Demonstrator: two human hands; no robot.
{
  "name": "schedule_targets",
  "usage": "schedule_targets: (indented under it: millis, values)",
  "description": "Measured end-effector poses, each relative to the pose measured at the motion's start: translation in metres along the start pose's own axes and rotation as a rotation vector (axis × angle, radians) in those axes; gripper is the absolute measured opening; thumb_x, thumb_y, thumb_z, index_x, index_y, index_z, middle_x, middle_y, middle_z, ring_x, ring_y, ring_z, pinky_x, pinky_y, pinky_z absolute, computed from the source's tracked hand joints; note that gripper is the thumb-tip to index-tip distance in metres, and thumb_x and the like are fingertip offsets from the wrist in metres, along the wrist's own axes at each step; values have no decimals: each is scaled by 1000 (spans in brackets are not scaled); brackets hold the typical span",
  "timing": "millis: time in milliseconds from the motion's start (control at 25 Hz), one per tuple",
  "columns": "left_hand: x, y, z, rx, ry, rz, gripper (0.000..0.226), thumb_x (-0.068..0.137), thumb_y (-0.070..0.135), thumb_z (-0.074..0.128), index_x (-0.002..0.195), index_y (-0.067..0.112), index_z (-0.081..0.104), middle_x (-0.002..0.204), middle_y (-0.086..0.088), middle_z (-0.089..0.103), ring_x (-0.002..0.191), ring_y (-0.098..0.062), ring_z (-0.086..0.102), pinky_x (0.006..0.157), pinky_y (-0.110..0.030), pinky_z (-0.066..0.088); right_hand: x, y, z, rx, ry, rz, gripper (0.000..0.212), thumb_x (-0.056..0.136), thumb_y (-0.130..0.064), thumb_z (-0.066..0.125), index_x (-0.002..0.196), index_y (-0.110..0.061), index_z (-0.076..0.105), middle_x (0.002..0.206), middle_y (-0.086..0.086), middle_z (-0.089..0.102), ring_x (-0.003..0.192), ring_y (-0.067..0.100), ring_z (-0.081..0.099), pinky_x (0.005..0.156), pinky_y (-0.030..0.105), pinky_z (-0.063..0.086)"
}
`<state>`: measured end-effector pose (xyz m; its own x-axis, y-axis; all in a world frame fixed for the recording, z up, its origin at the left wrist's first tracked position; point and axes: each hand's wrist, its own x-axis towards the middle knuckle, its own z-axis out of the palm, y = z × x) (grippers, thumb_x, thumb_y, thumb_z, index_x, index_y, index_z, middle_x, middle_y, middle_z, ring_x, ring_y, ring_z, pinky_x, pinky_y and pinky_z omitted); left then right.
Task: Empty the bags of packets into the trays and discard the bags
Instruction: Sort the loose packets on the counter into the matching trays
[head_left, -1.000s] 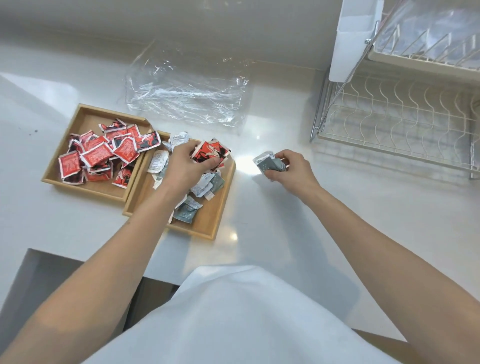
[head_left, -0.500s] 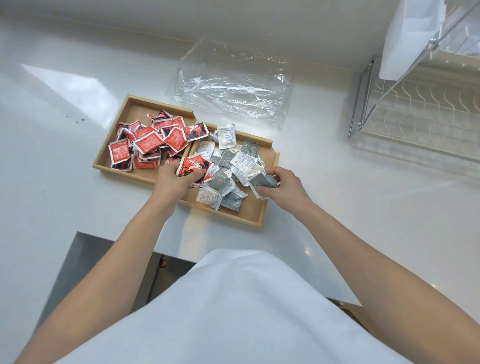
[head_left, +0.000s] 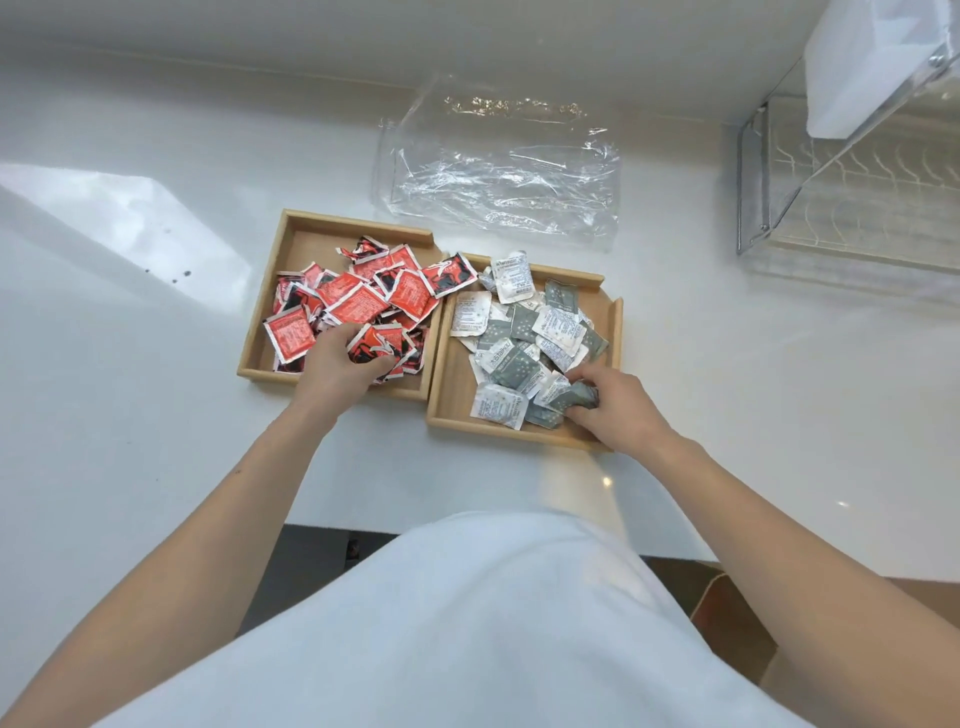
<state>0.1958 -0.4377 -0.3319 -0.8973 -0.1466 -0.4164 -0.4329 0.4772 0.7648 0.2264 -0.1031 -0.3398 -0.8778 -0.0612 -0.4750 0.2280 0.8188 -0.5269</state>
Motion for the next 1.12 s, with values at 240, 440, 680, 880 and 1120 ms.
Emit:
schedule_targets:
  millis: [240,440,680,880,1120]
  values:
    - [18,-13,-12,287,48,203,44,81,13,76,122,9,60,114,-10,68,93,-20,60,79,-27,40,-6,-5,9,-142,85,-21,44,84,-14,65,127,-19,59,119,6,58,115,27,54,92,37,46]
    - [31,-21,-17,439,84,325,47,85,14,72,128,7,55,121,-15,62,112,-33,57,90,-39,46,-7,-3,11,-142,155,-27,49,83,-9,62,131,-18,57,125,7,56,119,29,51,97,37,42]
    - [35,-25,-22,515,104,337,55,83,23,74,133,16,51,120,-14,51,115,-31,47,86,-37,43,-6,-3,12,-109,199,-60,52,83,-6,59,133,-16,54,131,8,55,125,29,48,100,32,36]
    - [22,-23,-14,506,121,375,56,84,25,73,135,16,51,120,-13,50,115,-30,47,84,-42,49,-8,0,14,-95,227,-60,50,84,-8,59,133,-14,54,132,7,54,125,28,48,99,29,34]
    - [20,-20,-10,487,157,396,54,85,23,71,135,15,51,128,-16,49,119,-34,46,96,-45,46,-7,2,8,-70,266,-71,48,87,-13,59,134,-13,53,132,7,53,124,26,48,98,29,35]
